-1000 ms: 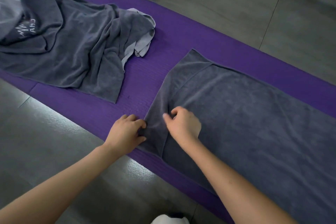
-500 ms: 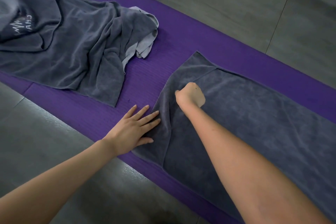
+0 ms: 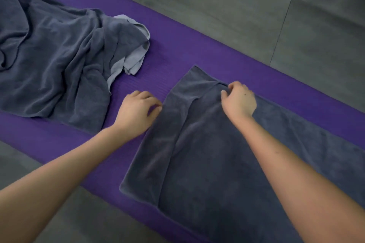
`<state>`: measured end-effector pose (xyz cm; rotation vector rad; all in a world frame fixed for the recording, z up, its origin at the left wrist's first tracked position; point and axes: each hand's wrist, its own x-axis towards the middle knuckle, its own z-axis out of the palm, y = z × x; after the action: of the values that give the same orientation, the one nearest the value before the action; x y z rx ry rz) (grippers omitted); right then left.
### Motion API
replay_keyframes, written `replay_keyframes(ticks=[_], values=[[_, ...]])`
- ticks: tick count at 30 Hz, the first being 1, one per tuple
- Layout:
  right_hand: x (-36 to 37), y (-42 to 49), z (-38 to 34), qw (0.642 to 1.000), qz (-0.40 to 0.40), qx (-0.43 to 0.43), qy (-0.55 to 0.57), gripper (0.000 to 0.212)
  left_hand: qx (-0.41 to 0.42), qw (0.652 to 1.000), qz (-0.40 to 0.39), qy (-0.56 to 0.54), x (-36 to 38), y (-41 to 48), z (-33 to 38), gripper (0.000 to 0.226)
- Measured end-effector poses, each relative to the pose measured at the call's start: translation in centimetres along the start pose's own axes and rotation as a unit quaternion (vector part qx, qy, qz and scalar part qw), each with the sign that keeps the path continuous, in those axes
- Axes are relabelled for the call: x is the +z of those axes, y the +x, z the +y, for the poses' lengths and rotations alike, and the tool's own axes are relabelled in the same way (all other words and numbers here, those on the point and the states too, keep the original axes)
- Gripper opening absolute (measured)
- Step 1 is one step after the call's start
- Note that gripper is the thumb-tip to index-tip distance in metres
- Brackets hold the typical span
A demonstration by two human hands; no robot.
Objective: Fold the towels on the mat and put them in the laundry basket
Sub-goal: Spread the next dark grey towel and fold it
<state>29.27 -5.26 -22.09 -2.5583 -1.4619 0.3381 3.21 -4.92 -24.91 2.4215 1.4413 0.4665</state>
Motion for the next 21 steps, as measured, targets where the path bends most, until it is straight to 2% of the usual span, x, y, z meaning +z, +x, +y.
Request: replay_keyframes(ticks=[3, 6, 8, 11, 14, 16, 19, 21], values=[[-0.2, 2.6, 2.9, 0.994, 0.019, -0.039, -0.099, 0.036, 0.017, 0.999, 0.004, 0.030, 1.9, 7.3, 0.7, 0.030], [-0.3, 4.6, 5.6, 0.985, -0.004, -0.079, -0.152, 0.036, 0.051, 0.993, -0.059, 0.083, 3.8, 13.5, 2.4, 0.037], [0.0, 5.3, 6.9, 0.984, -0.019, -0.104, -0.141, 0.030, 0.071, 0.984, -0.118, 0.116, 4.8, 16.4, 3.5, 0.045], [0.2, 6.3, 7.9, 0.990, -0.009, -0.117, -0.078, 0.019, 0.078, 0.977, -0.158, 0.122, 5.7, 19.1, 4.1, 0.035], [-0.3, 7.9, 8.1, 0.996, 0.035, -0.088, 0.003, 0.017, 0.011, 0.990, -0.138, 0.035, 5.6, 20.7, 3.8, 0.026], [0.1, 8.7, 8.1, 0.995, 0.053, -0.088, -0.002, 0.018, -0.064, 0.991, -0.112, -0.022, 5.9, 21.4, 3.8, 0.027], [1.6, 8.5, 8.1, 0.994, 0.035, -0.097, -0.044, 0.021, -0.084, 0.989, -0.111, 0.048, 7.2, 21.3, 4.7, 0.029], [2.1, 7.9, 7.9, 0.993, 0.064, -0.083, -0.062, 0.027, -0.080, 0.993, -0.059, 0.070, 7.5, 20.5, 5.3, 0.034]])
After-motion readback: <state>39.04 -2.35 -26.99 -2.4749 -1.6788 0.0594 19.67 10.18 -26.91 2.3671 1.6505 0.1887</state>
